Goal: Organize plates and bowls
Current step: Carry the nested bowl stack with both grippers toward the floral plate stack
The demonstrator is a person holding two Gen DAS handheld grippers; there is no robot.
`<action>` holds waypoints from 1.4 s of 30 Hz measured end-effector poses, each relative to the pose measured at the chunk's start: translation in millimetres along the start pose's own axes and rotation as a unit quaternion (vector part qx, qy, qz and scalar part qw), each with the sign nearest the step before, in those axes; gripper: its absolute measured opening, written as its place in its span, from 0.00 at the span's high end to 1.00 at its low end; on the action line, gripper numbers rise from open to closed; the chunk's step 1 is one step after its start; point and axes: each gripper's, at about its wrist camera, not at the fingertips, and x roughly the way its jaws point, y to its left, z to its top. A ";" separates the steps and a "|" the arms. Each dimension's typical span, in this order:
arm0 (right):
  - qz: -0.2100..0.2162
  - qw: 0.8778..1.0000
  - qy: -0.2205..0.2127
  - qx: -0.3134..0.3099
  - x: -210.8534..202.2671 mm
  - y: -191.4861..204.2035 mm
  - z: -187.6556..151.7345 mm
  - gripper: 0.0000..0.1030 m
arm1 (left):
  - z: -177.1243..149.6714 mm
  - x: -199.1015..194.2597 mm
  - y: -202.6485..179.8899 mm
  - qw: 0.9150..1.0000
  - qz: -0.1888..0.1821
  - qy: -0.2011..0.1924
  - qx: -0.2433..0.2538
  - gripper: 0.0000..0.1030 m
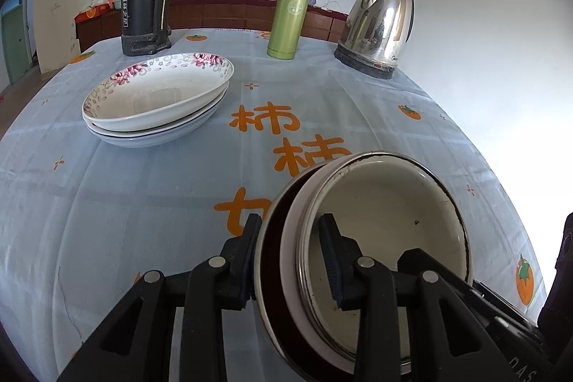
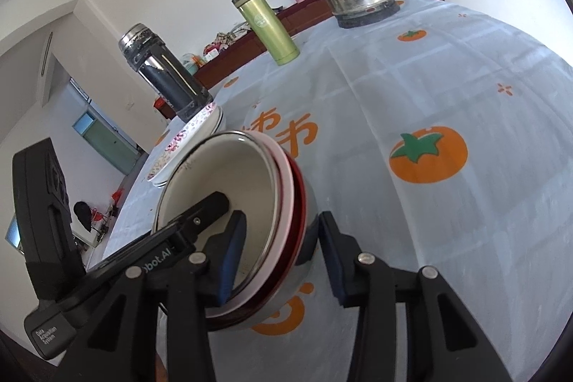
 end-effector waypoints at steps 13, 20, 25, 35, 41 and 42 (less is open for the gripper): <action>0.008 1.000 -0.003 0.006 -4.8 11.9 -9.9 0.59 | -7.4 -15.5 12.2 1.000 0.002 -0.003 -0.008 0.65; 0.015 1.000 0.000 0.005 -2.4 26.5 -18.3 0.59 | -11.8 -26.8 27.1 1.000 0.009 -0.005 -0.013 0.65; 0.019 1.000 0.003 0.004 0.4 39.0 -24.6 0.59 | -12.9 -34.1 39.0 1.000 0.013 -0.009 -0.016 0.65; 0.024 1.000 0.005 -0.008 4.3 65.6 -30.2 0.59 | -10.1 -48.6 63.4 0.999 0.016 -0.020 -0.028 0.65; 0.026 0.999 0.008 -0.017 7.4 82.7 -30.7 0.59 | -7.8 -55.3 78.5 0.999 0.017 -0.025 -0.038 0.65; 0.026 0.999 0.009 -0.019 8.8 85.0 -30.5 0.59 | -7.4 -56.2 81.9 0.999 0.017 -0.026 -0.041 0.65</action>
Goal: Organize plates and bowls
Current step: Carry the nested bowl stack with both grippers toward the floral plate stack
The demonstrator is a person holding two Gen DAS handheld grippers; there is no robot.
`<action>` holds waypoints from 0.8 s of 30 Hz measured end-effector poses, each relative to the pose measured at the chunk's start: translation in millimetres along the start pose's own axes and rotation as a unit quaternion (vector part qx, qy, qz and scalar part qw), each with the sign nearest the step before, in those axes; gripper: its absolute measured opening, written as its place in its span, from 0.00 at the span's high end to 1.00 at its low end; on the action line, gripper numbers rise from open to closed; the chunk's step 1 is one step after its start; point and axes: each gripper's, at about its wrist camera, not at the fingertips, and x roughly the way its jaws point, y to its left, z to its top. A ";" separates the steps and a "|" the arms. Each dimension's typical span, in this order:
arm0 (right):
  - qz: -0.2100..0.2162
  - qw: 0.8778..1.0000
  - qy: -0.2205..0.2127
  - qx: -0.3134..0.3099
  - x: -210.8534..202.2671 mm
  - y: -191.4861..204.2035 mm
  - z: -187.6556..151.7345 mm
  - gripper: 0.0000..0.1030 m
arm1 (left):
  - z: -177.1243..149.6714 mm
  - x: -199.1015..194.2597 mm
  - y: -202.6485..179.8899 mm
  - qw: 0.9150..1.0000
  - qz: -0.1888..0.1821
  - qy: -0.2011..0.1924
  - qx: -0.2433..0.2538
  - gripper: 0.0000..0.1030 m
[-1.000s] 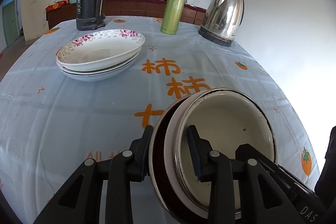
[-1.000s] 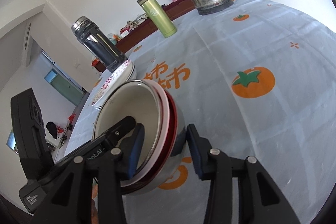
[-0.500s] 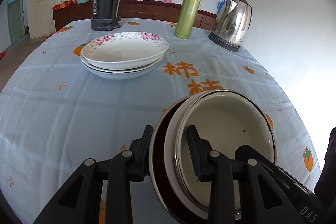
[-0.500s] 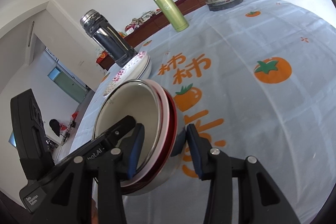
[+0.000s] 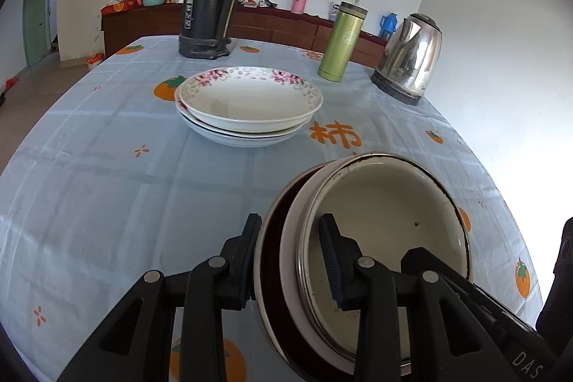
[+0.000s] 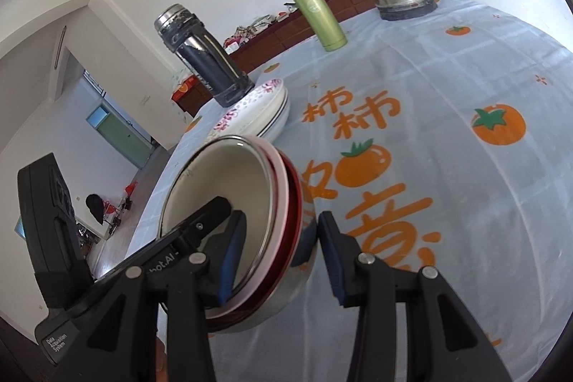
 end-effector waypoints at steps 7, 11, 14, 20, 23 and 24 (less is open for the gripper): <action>0.006 1.000 0.004 -0.009 9.5 15.3 0.1 0.59 | 2.7 -4.9 16.7 1.000 0.005 -0.006 -0.010 0.65; 0.011 1.000 0.005 -0.014 15.9 23.0 4.1 0.59 | 8.4 -6.8 23.6 1.000 0.009 -0.011 -0.013 0.65; 0.017 1.000 0.004 -0.017 19.1 28.8 7.7 0.59 | 14.0 -9.3 27.9 1.000 0.014 -0.018 -0.015 0.65; 0.024 0.999 0.000 -0.025 23.5 40.7 17.0 0.59 | 26.0 -12.9 33.4 0.999 0.019 -0.030 -0.015 0.65; 0.026 0.999 -0.003 -0.029 25.3 45.7 24.0 0.59 | 33.6 -13.7 33.5 0.999 0.020 -0.036 -0.012 0.65; 0.027 0.999 -0.005 -0.029 25.5 46.9 26.2 0.59 | 37.0 -13.8 32.8 0.999 0.021 -0.038 -0.009 0.65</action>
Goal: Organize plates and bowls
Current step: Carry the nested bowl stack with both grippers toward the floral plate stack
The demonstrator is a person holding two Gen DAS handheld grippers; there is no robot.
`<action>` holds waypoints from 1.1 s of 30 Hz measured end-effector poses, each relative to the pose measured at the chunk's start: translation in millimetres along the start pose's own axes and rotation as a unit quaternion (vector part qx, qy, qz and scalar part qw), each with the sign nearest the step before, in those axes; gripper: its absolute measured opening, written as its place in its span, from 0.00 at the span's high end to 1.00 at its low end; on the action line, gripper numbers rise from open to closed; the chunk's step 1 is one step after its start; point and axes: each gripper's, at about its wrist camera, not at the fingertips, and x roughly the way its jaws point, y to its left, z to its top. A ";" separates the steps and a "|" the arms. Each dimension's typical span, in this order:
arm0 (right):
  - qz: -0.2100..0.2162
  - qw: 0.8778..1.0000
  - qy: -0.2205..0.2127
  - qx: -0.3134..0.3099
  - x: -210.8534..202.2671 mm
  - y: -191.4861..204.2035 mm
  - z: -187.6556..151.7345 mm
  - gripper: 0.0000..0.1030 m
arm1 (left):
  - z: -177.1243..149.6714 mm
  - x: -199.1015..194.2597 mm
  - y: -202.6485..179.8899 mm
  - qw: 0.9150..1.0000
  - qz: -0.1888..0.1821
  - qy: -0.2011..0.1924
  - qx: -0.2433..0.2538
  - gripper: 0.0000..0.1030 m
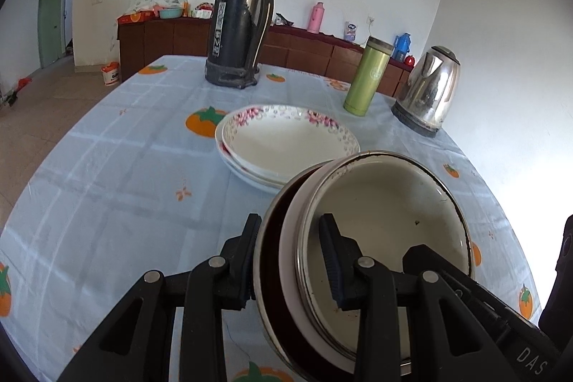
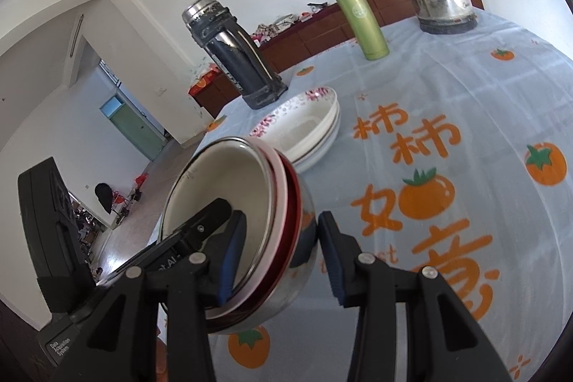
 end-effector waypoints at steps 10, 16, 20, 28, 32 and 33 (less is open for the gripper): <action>0.006 1.000 -0.022 0.000 5.0 1.6 31.5 0.59 | 30.0 7.9 -9.1 1.000 0.002 -0.021 0.013 0.65; 0.007 0.999 -0.034 0.000 14.7 -0.9 52.8 0.59 | 47.8 21.3 -13.3 0.999 0.000 -0.029 0.015 0.65; 0.007 0.999 -0.038 0.000 24.7 -4.2 65.3 0.59 | 57.4 32.8 -13.6 0.999 -0.002 -0.030 0.011 0.64; 0.011 0.999 -0.037 0.007 46.2 -11.5 84.3 0.59 | 76.4 54.5 -9.3 1.000 -0.005 -0.028 -0.006 0.65; 0.016 0.999 -0.038 0.011 53.6 -12.4 87.6 0.59 | 81.7 59.2 -7.3 0.999 0.001 -0.035 -0.006 0.65; 0.017 0.999 -0.038 0.011 55.2 -12.7 88.5 0.59 | 82.0 59.9 -6.9 0.999 0.002 -0.036 -0.006 0.65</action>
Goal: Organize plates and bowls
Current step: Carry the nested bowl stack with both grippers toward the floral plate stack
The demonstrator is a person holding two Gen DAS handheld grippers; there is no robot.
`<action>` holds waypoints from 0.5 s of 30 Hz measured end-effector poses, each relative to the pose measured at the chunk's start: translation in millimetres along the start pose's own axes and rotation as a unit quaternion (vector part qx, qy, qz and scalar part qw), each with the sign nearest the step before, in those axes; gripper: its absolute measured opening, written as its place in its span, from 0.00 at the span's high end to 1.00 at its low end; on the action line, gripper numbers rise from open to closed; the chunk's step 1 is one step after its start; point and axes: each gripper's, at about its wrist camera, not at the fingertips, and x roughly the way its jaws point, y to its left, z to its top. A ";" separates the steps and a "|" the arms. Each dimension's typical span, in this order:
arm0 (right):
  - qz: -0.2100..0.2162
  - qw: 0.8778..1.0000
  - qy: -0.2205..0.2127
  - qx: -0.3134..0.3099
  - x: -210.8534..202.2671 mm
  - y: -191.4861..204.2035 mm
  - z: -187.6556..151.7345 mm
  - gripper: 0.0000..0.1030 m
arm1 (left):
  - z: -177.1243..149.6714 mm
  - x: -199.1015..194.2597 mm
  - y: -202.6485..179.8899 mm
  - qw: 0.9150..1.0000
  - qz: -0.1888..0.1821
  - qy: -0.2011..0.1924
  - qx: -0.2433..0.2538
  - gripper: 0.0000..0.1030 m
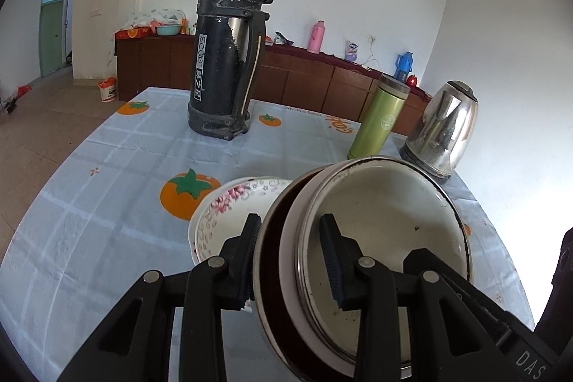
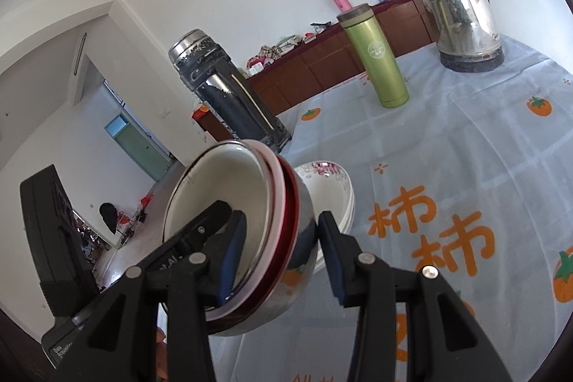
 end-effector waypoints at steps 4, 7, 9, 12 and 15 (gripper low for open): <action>0.005 1.000 -0.004 0.008 5.9 -1.6 4.4 0.59 | 2.6 6.0 0.8 1.000 0.003 0.000 0.000 0.65; 0.008 1.000 -0.005 0.012 10.6 -2.9 7.6 0.59 | 6.3 10.2 2.4 1.000 0.005 -0.002 -0.002 0.65; 0.010 1.000 -0.006 0.013 14.4 -3.2 9.9 0.59 | 8.4 12.9 4.0 1.000 0.008 -0.004 -0.003 0.65; 0.011 1.000 -0.004 0.014 20.3 -3.3 12.3 0.59 | 10.6 17.3 6.3 1.000 0.010 -0.004 -0.006 0.65; 0.011 1.000 -0.003 0.014 26.4 -3.5 13.9 0.59 | 12.0 21.5 7.9 1.000 0.013 -0.006 -0.006 0.65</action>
